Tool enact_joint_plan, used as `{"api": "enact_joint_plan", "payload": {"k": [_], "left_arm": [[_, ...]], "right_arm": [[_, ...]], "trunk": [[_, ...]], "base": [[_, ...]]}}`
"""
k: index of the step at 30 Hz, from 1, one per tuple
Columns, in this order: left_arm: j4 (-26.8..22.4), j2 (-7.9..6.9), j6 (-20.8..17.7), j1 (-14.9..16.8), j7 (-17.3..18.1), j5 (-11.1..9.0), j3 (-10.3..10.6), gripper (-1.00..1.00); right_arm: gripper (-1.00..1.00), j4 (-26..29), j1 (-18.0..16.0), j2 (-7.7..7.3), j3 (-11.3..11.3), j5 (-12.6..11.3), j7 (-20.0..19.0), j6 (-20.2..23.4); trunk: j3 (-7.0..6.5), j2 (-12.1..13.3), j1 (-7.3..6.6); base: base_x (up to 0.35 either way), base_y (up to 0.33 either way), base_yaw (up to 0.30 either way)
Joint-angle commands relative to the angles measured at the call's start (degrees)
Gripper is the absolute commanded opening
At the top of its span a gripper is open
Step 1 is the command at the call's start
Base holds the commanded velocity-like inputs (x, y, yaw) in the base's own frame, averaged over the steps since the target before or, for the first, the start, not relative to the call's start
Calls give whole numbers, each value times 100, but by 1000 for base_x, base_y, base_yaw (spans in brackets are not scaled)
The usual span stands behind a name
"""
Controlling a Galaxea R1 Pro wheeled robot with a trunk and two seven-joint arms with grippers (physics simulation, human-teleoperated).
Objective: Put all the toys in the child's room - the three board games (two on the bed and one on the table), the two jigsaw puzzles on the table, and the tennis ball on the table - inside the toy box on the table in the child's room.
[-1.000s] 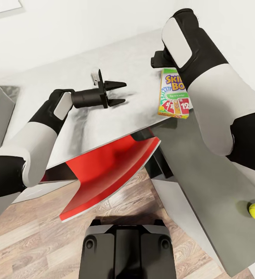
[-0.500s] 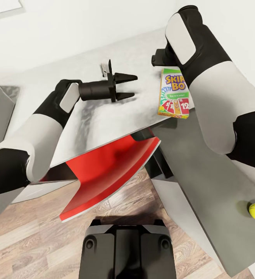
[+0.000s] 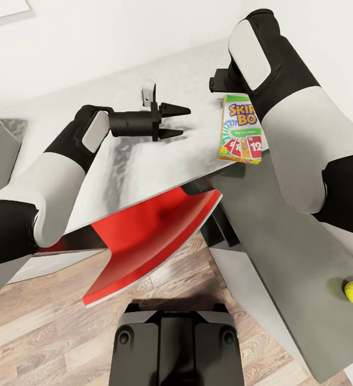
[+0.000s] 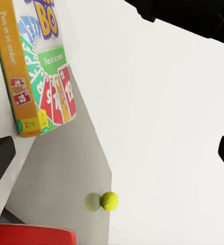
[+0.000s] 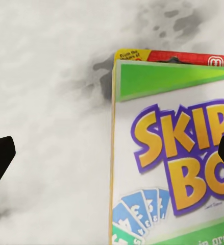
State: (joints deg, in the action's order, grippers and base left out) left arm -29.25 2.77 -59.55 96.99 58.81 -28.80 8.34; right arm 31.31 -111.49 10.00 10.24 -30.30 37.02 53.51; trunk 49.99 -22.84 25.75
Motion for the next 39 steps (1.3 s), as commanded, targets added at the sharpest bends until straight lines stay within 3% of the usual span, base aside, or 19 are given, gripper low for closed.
{"api": "enact_joint_plan", "payload": {"k": [1, 22, 30, 39], "left_arm": [[4, -3, -23, 5, 20, -2, 11, 100], [-16, -51, -45, 5, 51, -51, -26, 100], [-66, -134, -45, 5, 72, -72, -41, 100], [-144, -149, -45, 5, 78, -73, -43, 100]], "right_arm": [[100, 2, -4, 0, 12, -50, 51, 10], [100, 21, -4, 0, -19, -62, 51, 27], [100, 52, -4, 0, -30, -72, 51, 59], [100, 59, -4, 0, -38, -73, 49, 63]], "trunk": [[7, -9, 3], [7, -9, 3], [7, -9, 3], [-15, -9, 3]], "base": [[0, 0, 0], [0, 0, 0], [-5, 0, 0], [-139, 0, 0]]}}
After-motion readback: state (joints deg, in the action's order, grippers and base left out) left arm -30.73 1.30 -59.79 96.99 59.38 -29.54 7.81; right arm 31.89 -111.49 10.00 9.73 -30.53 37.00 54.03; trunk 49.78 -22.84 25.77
